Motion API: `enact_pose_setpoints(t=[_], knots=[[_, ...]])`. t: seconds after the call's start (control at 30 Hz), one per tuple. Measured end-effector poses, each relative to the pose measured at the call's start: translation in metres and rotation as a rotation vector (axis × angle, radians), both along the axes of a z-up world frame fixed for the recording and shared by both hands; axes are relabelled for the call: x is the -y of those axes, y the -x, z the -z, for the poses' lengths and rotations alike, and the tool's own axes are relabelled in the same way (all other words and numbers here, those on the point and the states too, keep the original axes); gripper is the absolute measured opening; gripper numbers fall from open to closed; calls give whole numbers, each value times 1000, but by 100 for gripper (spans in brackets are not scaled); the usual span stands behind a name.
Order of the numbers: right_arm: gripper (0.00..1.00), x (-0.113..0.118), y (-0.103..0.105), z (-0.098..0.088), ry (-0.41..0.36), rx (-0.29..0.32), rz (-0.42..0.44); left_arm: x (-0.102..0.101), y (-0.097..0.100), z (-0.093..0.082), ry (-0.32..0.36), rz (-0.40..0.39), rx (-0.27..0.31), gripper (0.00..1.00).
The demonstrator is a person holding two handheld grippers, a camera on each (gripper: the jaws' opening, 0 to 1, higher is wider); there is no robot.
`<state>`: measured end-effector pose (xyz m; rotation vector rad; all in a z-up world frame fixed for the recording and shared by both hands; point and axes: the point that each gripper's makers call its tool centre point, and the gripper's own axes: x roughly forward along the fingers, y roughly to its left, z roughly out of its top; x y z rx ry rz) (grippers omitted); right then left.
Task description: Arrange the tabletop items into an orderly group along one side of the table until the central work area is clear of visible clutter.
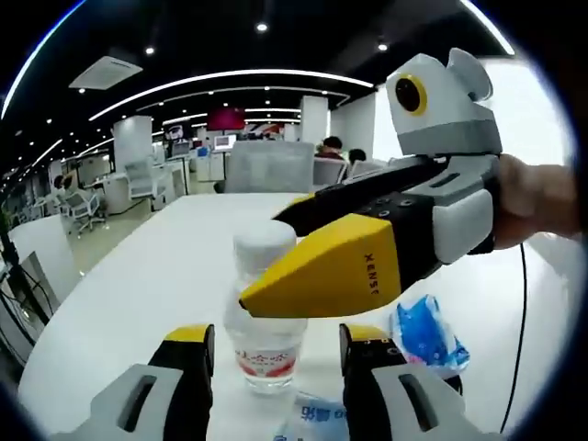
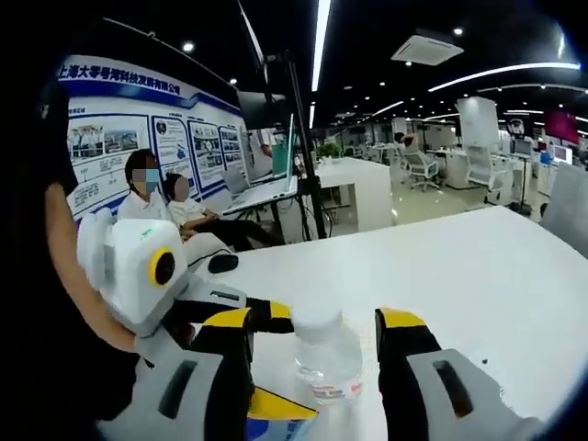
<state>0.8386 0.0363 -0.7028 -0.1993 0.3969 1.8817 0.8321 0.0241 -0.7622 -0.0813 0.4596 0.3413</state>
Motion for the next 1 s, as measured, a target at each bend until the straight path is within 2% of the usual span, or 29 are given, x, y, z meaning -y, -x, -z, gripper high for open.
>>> enact_pose_setpoints(t=[0.13, 0.17, 0.23, 0.3, 0.37, 0.47, 0.53, 0.7, 0.8, 0.87, 1.0], knots=[[59, 6, -6, -12, -26, -2, 70, -1, 3, -1, 25, 27, -5, 66], [60, 10, -10, -12, -13, 5, 107, 2, 4, -3, 28, 50, -5, 68], [64, 12, -13, -18, -39, 3, 149, 3, 9, -9, 33, 57, -10, 70], [68, 23, -8, -22, -42, -14, 179, 2, 15, -15, 36, 68, 9, 72], [71, 32, -9, -20, -27, 4, 222, 2, 23, -19, 40, 86, 5, 76], [77, 51, -6, -20, -27, 25, 292, 4, 30, -20, 65, 115, 2, 80], [80, 64, -5, -21, -28, 14, 347, 5, 37, -26, 65, 147, 14, 81], [86, 100, 0, -16, -5, 40, 423, 8, 56, -47, 75, 184, 57, 81], [89, 123, 2, -16, -10, 38, 473, 12, 63, -49, 91, 219, 60, 88], [90, 141, 3, -14, -1, 37, 510, 18, 65, -58, 69, 269, 99, 88], [93, 170, 6, -12, 15, 51, 557, 28, 76, -59, 54, 321, 72, 93]])
